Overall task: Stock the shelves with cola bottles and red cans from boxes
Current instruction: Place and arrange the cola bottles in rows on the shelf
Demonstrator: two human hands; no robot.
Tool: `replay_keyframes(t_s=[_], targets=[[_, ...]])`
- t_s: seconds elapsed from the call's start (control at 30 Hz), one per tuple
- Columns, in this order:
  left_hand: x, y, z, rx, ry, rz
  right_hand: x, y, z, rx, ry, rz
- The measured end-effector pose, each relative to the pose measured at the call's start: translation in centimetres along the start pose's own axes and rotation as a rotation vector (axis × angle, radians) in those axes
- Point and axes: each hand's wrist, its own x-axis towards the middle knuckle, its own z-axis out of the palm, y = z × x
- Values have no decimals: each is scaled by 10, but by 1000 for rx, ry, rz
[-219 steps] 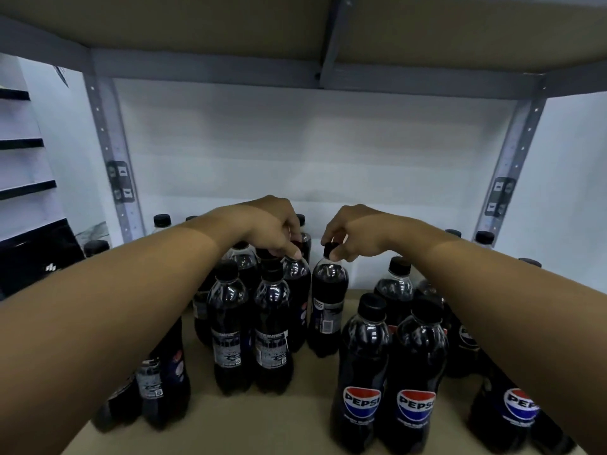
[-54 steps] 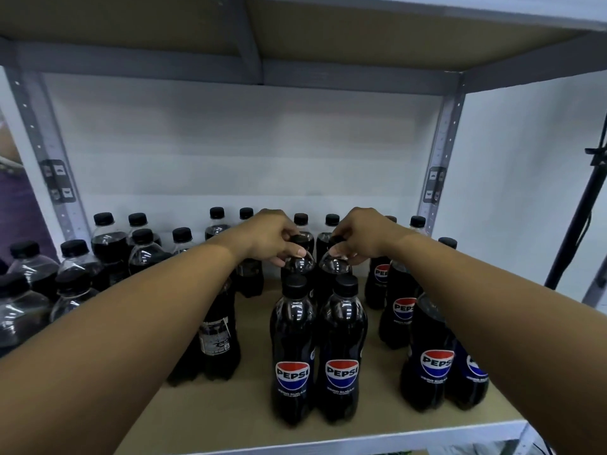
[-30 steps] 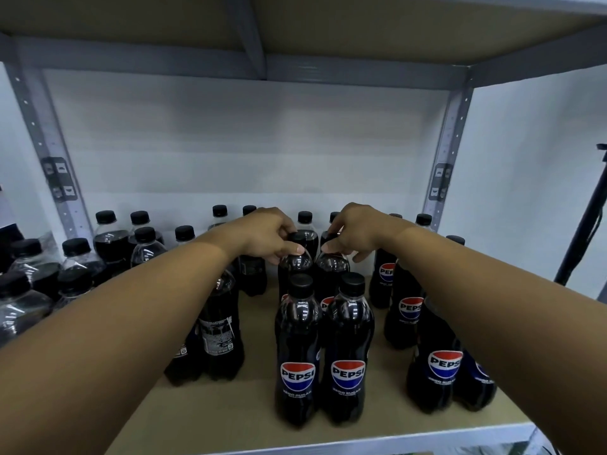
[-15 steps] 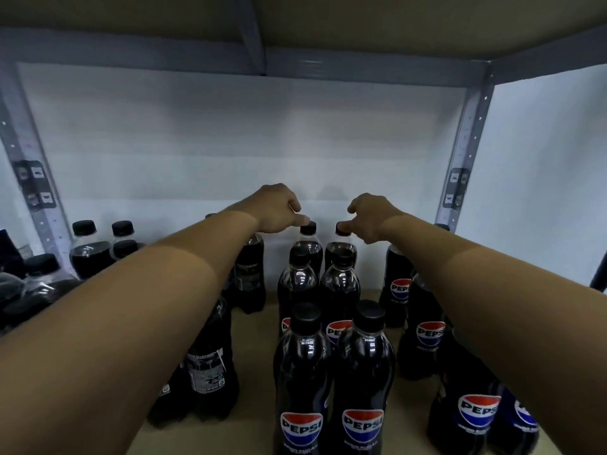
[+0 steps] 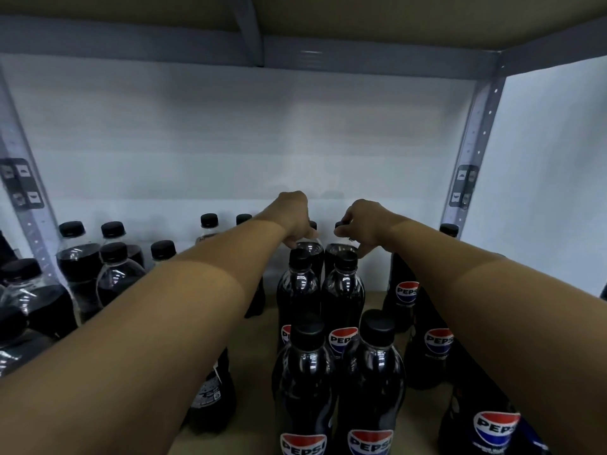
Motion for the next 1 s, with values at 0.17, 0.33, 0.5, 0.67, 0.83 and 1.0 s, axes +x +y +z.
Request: replay_keyframes(t_s=[0.17, 0.33, 0.5, 0.67, 0.83, 1.0], targets=[[3, -9, -3, 6, 11, 44, -1, 0, 3, 11, 22, -29], [3, -19, -9, 2, -7, 53, 1, -6, 7, -3, 23, -65], [3, -31, -17, -24, -8, 34, 2, -15, 12, -4, 10, -85], [1, -37, -12, -93, 14, 51, 0, -17, 11, -5, -11, -63], [-3, -39, -11, -75, 26, 48, -9, -21, 12, -8, 12, -50], [-13, -40, -12, -18, 35, 45, -17, -23, 9, -42, -5, -15]])
